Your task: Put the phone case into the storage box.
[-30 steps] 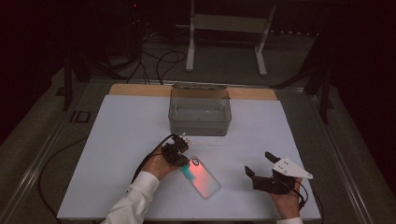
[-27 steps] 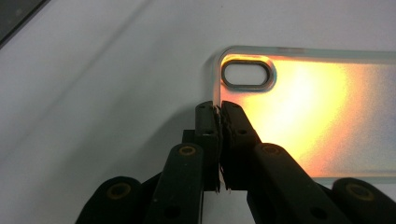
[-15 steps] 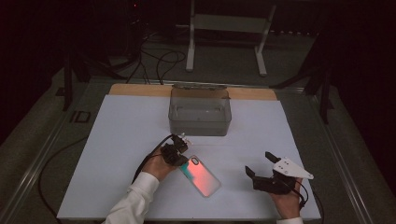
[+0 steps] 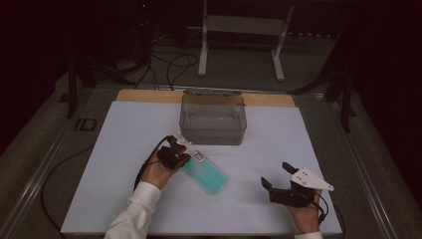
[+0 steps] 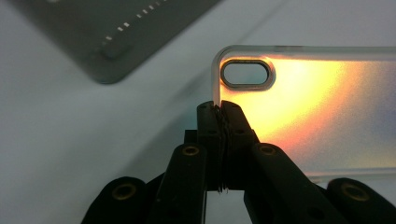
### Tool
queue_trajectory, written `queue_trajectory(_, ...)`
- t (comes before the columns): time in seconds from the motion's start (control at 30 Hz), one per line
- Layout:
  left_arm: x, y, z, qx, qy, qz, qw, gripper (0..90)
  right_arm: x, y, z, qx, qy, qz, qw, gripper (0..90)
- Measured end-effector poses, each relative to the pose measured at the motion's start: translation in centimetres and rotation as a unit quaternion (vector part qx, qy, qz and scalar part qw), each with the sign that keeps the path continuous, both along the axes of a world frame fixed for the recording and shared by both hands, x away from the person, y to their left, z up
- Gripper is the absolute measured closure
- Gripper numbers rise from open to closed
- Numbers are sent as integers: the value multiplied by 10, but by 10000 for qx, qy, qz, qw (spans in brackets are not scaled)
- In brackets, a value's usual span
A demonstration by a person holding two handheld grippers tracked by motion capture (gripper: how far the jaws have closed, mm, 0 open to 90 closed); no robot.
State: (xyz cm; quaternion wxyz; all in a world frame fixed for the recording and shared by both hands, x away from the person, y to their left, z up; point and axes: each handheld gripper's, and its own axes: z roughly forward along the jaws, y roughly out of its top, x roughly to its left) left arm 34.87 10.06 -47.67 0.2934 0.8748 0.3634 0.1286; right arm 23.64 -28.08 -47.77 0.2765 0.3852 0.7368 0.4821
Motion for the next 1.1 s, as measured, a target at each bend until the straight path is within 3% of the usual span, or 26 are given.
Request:
queue_trajectory(0.17, -2, 24, 8, -245, -330, 362, 9985, 886, 1, 0, 0, 15, 30, 17, 10000, 89)
queue_trajectory(0.2, -3, 32, 11, -267, -505, 511, 9971, 887, 1, 1, -1, 11, 56, 46, 10000, 89)
queue_trajectory(0.23, -3, 32, 11, -267, -505, 511, 9971, 887, 1, 1, -1, 11, 56, 46, 10000, 89)
queue_trajectory(0.37, -7, 49, 15, -405, -868, 841, 9918, 887, 1, 2, -1, 33, 137, 78, 9999, 89)
queue_trajectory(0.57, -17, 64, 17, -506, -1291, 1142, 9837, 887, 2, 3, -1, 17, 199, 121, 9997, 89)
queue_trajectory(0.83, -26, 78, 17, -631, -1707, 1265, 9751, 887, 5, 7, -1, 33, 415, 249, 9988, 89)
queue_trajectory(1.1, -30, 78, 18, -637, -1945, 1233, 9710, 887, 9, 10, 5, 121, 630, 319, 9974, 89)
